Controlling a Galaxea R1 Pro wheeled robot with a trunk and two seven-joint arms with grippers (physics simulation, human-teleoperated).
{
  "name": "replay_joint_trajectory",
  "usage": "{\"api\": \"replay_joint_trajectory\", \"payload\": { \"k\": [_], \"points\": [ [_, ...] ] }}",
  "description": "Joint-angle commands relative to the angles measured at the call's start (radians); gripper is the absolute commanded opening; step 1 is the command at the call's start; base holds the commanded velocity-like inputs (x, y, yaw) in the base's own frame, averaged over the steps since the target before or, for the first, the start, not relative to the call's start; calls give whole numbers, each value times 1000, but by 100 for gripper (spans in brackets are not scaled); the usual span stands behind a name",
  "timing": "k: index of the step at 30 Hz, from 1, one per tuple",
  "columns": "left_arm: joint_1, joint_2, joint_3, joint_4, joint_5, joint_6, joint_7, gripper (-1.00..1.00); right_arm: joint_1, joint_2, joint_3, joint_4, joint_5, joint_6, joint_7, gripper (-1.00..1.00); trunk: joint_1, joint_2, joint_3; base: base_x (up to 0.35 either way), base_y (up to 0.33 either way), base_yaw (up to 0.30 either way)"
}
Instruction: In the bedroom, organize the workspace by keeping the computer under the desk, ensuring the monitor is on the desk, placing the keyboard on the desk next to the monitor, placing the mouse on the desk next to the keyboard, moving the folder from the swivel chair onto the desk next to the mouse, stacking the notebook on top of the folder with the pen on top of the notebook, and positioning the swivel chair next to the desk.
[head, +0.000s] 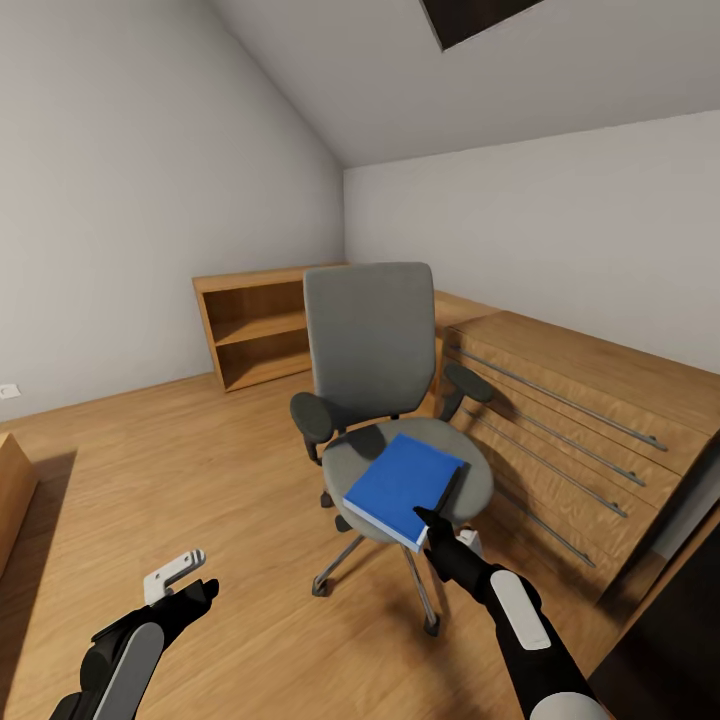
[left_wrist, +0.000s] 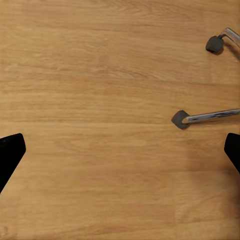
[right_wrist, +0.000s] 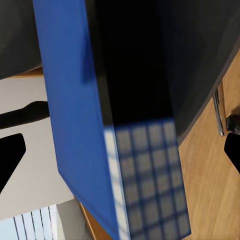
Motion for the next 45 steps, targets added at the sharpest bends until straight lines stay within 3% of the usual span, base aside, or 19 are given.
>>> {"api": "replay_joint_trajectory", "payload": {
  "k": [1,45],
  "points": [
    [-1,0,0,-1,11,2,9,100,-1,1,-5,0,0,7,2,100,0,0,-1,0,0,0],
    [-1,0,0,0,10,1,11,100,-1,2,-4,3,0,26,-36,100,0,0,-1,3,4,0]
  ]
}}
